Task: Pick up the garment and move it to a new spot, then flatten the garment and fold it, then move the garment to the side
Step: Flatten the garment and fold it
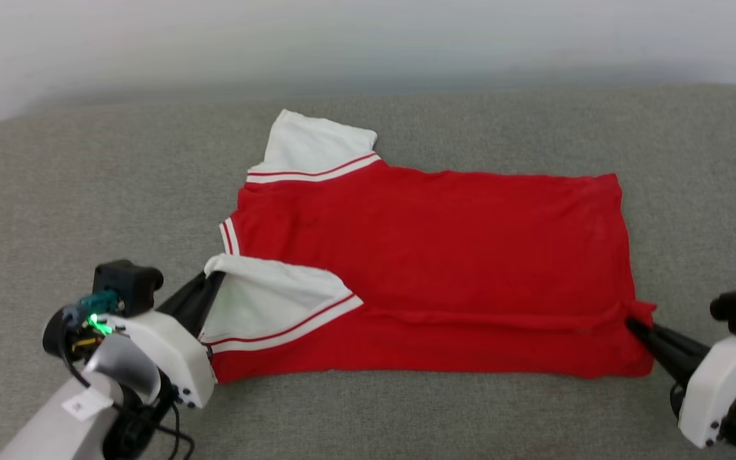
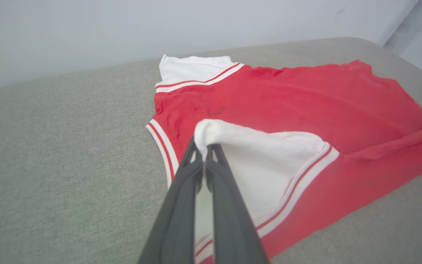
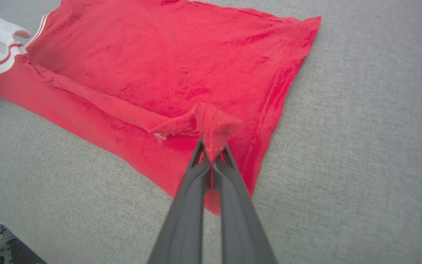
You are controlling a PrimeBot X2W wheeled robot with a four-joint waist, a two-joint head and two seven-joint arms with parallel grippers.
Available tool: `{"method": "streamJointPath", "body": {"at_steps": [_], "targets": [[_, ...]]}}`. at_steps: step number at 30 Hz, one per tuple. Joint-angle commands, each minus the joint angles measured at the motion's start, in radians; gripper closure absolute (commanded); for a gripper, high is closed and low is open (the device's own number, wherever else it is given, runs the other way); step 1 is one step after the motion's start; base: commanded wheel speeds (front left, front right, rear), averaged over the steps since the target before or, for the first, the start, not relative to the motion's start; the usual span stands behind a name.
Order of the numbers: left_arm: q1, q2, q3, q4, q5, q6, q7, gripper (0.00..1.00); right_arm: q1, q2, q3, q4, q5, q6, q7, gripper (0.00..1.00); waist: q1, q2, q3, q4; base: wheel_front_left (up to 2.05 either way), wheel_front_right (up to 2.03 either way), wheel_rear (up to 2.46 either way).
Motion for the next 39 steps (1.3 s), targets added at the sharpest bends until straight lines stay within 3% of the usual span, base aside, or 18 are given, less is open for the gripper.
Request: {"method": "streamJointPath", "body": {"at_steps": [1,12,22,23,24,25,26,31,39], "targets": [[-0.035,-0.001,-0.002,0.024,0.007,-0.011,0.005,1.00,-0.038,0.007,0.006,0.003,0.006,-0.001,0.006,1.00,-0.0002,0.0000,0.039,-0.018,0.00,0.00,0.00],[-0.210,-0.051,-0.029,0.301,0.017,-0.087,-0.003,1.00,-0.231,0.040,0.095,0.139,0.001,-0.001,0.054,1.00,-0.0002,0.0000,0.142,-0.030,0.00,0.00,0.00],[-0.267,-0.122,-0.085,0.525,0.005,-0.130,-0.075,1.00,-0.275,0.064,0.173,0.244,0.026,-0.001,0.023,1.00,-0.0002,0.0000,0.157,-0.025,0.00,0.00,0.00],[-0.273,-0.126,-0.087,0.539,0.004,-0.131,-0.085,1.00,-0.278,0.065,0.176,0.249,0.028,-0.001,0.017,0.94,-0.0002,0.0000,0.155,-0.024,0.00,0.00,0.00],[-0.282,-0.130,-0.090,0.555,0.004,-0.132,-0.092,0.75,-0.281,0.065,0.176,0.255,0.030,-0.001,0.007,0.61,-0.0002,0.0000,0.151,-0.023,0.00,0.00,0.00],[-0.293,-0.131,-0.093,0.565,0.010,-0.132,-0.103,0.00,-0.285,0.065,0.175,0.261,0.030,-0.001,-0.002,0.08,-0.0002,0.0000,0.146,-0.021,0.00,0.00,0.00],[-0.300,-0.136,-0.094,0.577,0.008,-0.132,-0.110,0.00,-0.288,0.066,0.174,0.264,0.028,-0.001,-0.014,0.00,-0.0002,0.0000,0.140,-0.018,0.00,0.00,0.00],[-0.337,-0.130,-0.109,0.589,0.009,-0.137,-0.137,0.00,-0.264,0.051,0.164,0.244,0.018,-0.001,-0.066,0.00,-0.0002,0.0000,0.094,-0.001,0.00,0.00,0.00],[-0.393,-0.050,-0.180,0.460,-0.061,-0.139,0.099,0.00,-0.159,0.027,0.103,0.170,-0.004,-0.001,-0.088,0.00,-0.0002,0.0000,-0.003,0.043,0.00,0.00,0.00]]}}
